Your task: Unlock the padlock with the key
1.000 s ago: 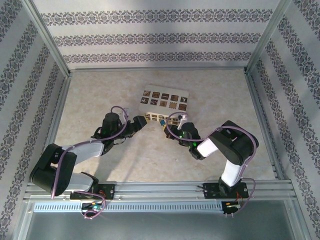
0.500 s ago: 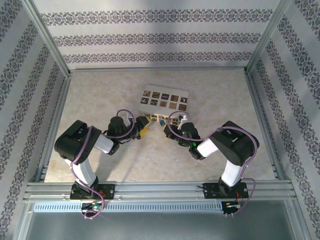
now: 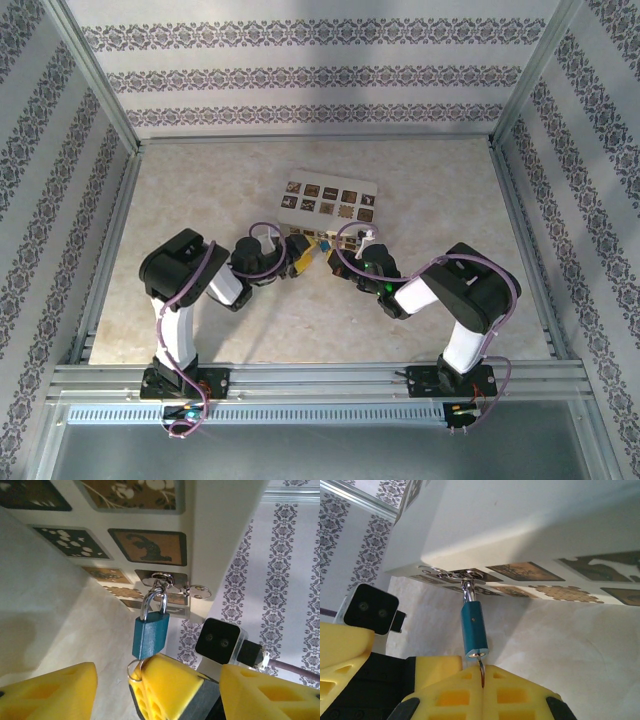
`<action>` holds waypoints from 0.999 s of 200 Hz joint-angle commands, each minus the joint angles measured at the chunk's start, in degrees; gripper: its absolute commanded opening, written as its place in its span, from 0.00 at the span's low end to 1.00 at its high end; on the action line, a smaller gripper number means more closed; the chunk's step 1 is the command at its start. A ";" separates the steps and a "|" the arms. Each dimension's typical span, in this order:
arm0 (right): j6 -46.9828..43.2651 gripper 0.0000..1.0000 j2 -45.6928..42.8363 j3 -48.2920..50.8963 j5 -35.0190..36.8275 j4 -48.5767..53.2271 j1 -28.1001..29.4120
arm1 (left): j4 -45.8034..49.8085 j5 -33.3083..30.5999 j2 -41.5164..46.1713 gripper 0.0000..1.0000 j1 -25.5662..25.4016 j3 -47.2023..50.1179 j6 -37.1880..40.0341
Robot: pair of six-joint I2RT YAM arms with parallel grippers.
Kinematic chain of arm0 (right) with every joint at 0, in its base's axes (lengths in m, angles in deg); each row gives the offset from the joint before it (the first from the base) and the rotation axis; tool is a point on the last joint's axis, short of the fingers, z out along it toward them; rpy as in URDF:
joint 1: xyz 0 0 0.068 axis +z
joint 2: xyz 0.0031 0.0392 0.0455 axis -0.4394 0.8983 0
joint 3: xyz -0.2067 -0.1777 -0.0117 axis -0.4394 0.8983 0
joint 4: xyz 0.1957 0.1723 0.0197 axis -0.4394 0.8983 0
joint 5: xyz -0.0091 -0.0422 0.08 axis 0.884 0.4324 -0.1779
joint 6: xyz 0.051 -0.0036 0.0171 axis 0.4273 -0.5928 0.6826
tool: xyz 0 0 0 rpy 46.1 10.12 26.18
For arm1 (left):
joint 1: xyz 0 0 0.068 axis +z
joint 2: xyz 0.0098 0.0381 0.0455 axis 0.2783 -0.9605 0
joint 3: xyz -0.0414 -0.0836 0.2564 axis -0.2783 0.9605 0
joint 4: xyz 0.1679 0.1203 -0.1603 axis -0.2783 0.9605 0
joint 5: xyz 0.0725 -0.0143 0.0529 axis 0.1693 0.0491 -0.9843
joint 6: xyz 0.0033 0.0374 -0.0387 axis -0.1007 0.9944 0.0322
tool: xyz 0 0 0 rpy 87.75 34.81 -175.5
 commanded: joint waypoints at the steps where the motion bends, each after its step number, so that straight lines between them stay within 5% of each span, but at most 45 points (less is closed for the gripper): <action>1: 0.71 0.00 -1.78 -0.80 -1.21 -0.68 0.95 | -4.11 -0.90 -1.51 0.63 -1.01 -1.99 -1.13; 200: 5.54 0.00 -2.71 -1.64 -1.74 -0.24 0.90 | -4.14 -2.98 -6.19 0.37 -2.56 -7.24 -2.94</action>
